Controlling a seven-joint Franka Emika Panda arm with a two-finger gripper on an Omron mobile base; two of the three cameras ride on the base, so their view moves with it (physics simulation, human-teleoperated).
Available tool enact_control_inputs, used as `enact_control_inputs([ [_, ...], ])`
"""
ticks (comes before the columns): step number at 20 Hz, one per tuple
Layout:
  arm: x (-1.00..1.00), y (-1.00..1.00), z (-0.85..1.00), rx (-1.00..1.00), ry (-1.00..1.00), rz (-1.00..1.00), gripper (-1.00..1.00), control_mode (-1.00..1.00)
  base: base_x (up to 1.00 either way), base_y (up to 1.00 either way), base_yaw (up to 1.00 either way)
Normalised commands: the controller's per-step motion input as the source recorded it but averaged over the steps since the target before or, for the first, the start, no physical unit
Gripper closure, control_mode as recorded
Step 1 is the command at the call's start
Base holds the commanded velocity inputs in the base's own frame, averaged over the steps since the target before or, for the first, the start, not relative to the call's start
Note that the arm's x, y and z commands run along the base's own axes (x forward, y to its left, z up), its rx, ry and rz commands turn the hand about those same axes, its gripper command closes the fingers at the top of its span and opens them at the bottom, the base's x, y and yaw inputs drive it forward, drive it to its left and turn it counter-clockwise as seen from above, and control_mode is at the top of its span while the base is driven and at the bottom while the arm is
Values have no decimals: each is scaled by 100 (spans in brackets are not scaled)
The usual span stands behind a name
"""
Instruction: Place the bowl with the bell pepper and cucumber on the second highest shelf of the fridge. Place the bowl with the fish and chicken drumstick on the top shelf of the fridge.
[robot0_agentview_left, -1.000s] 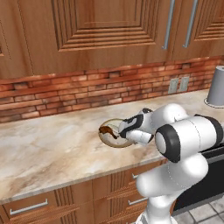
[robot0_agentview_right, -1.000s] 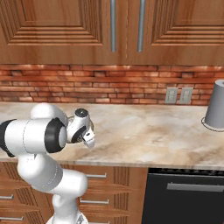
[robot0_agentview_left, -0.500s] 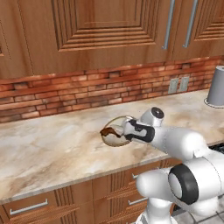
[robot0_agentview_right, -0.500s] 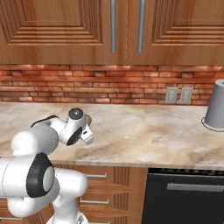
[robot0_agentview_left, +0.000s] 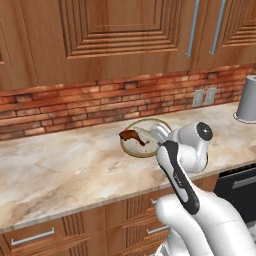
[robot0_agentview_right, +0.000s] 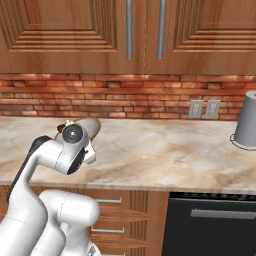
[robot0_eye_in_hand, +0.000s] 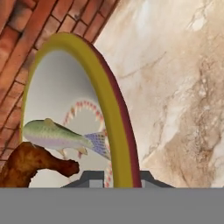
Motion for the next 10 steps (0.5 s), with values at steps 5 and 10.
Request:
enact_control_inputs([
  [5,-48,-9,51,16,0,-1,100,-100,0,0,0],
  [10,-9,0,0,0,0,0,100,100,-18,-1,2],
])
